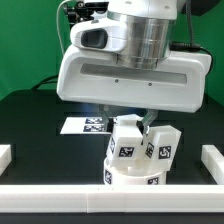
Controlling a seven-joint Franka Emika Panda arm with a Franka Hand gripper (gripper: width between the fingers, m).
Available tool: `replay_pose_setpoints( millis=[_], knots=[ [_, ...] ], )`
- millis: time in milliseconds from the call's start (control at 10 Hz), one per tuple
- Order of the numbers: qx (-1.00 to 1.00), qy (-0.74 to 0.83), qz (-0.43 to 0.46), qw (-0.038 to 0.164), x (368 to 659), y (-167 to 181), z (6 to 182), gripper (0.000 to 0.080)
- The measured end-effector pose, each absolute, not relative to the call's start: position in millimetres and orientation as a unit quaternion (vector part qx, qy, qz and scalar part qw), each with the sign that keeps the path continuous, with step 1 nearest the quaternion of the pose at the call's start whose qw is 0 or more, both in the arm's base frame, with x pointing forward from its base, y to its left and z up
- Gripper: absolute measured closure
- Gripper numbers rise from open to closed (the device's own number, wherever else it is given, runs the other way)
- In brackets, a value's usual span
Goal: Assemble stool
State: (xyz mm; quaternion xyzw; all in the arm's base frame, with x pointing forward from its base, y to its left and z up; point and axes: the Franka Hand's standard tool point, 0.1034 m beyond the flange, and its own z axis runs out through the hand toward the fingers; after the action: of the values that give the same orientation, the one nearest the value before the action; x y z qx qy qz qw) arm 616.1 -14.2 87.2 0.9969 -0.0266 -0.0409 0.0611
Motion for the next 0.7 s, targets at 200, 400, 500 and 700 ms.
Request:
replay_pose_setpoints(
  millis=[200,400,500,700],
  knots=[
    [0.993,-0.099,-0.033,0.062,616.7,-14.8,87.3,0.0453],
    [0.982,-0.181,0.005,0.049,616.0,-19.9,85.1,0.0453],
    [0.974,-0.219,0.018,0.046,613.8,-19.6,81.3,0.0453],
    [0.956,-0.289,0.025,0.039,612.6,-15.3,78.3,0.0453]
  ],
)
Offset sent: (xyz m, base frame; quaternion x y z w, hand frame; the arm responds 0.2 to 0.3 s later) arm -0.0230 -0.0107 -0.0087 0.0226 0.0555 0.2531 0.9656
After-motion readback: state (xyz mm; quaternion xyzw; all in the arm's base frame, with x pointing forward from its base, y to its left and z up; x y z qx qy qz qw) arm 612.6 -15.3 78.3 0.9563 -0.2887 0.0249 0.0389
